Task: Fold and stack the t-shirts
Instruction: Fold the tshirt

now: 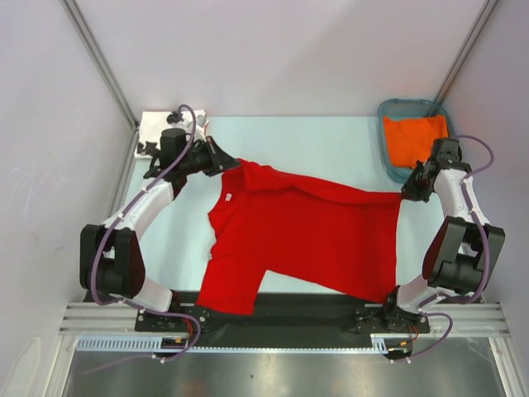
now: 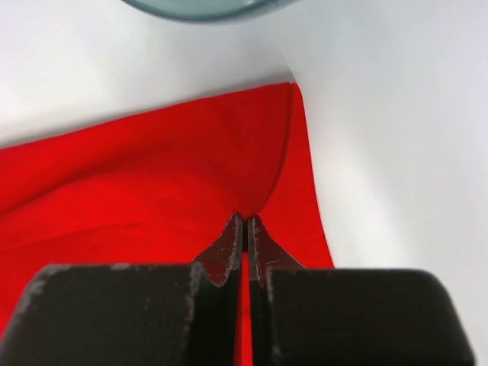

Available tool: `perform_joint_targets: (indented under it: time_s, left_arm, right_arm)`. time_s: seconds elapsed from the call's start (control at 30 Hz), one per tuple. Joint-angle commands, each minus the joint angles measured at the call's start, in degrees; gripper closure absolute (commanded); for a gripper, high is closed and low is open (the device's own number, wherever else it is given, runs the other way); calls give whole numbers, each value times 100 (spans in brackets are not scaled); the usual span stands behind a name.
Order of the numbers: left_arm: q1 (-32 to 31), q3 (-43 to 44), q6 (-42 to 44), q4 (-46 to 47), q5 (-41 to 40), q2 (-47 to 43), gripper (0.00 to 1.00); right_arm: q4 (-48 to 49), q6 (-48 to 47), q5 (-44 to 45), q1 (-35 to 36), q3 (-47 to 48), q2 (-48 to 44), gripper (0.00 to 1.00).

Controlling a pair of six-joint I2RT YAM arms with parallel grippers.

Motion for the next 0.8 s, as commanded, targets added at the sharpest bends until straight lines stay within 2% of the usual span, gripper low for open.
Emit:
perform_joint_targets:
  time_s: [0.0,0.2,0.77]
  left_arm:
    - [161,-113,98,-230,-66,-349,99]
    - [363,-236,151,-380,56,-331,100]
    - [390,-754,345,-837,-14,-551,100]
  right_arm:
    - [-203,-81,39,-16,-216,-333,100]
    - [-212,-116,109,-16,-533,-527,100]
    - [-159,-89,303,-16,-929,-501,98]
